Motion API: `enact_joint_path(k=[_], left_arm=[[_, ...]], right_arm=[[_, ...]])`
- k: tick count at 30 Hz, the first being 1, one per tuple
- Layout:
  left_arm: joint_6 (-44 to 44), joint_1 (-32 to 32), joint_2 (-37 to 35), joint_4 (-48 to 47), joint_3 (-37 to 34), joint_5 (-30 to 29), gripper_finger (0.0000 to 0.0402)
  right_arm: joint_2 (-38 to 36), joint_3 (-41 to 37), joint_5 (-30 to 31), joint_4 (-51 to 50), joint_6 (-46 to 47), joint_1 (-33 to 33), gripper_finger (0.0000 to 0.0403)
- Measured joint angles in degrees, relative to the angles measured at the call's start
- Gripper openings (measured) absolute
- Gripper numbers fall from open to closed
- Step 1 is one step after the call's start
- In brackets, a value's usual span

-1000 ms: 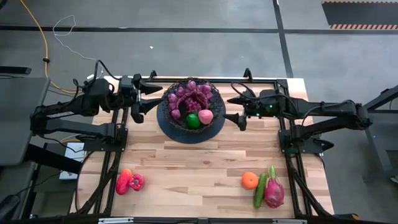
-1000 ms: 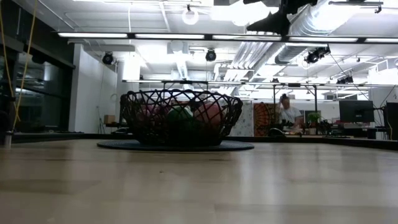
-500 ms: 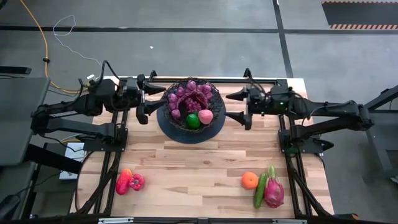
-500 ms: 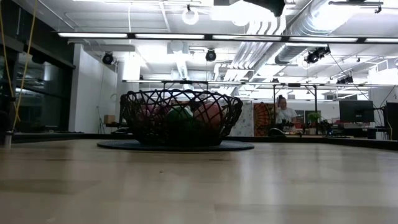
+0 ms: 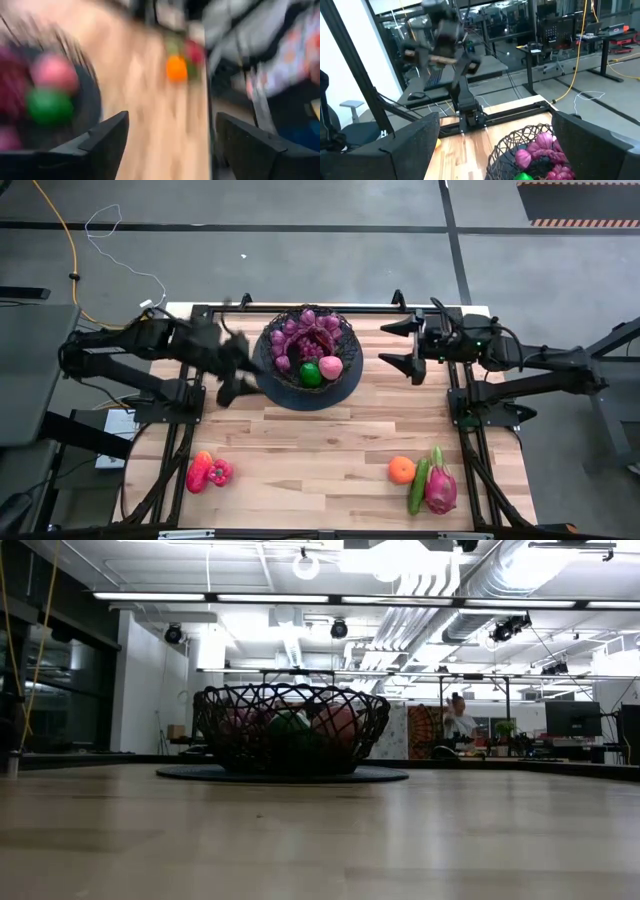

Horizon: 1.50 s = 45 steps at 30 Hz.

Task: Build produce basket
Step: Put the red bell pepper into the wire basket

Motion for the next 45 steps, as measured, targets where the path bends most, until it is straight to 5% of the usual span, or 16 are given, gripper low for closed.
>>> enact_joint_path(k=[10,24,34,45], left_arm=[[-15.4,-22.9,10.3,-19.4,4.4,7.0,0.0335],[-33.6,-51.1,24.8,-24.3,4.4,-13.3,0.0337],[-35.0,-56.6,37.0,-24.2,4.4,-15.6,0.0339],[-28.4,-54.1,36.7,-25.0,4.2,-17.1,0.0394]], right_arm=[[-1.1,0.0,2.9,0.0,0.1,0.0,0.0374],[-1.0,0.0,3.0,-0.3,0.5,0.0,0.0374],[-1.0,0.0,3.6,-1.5,0.4,0.0,0.0374],[-1.0,0.0,3.6,-1.7,0.4,0.0,0.0374]])
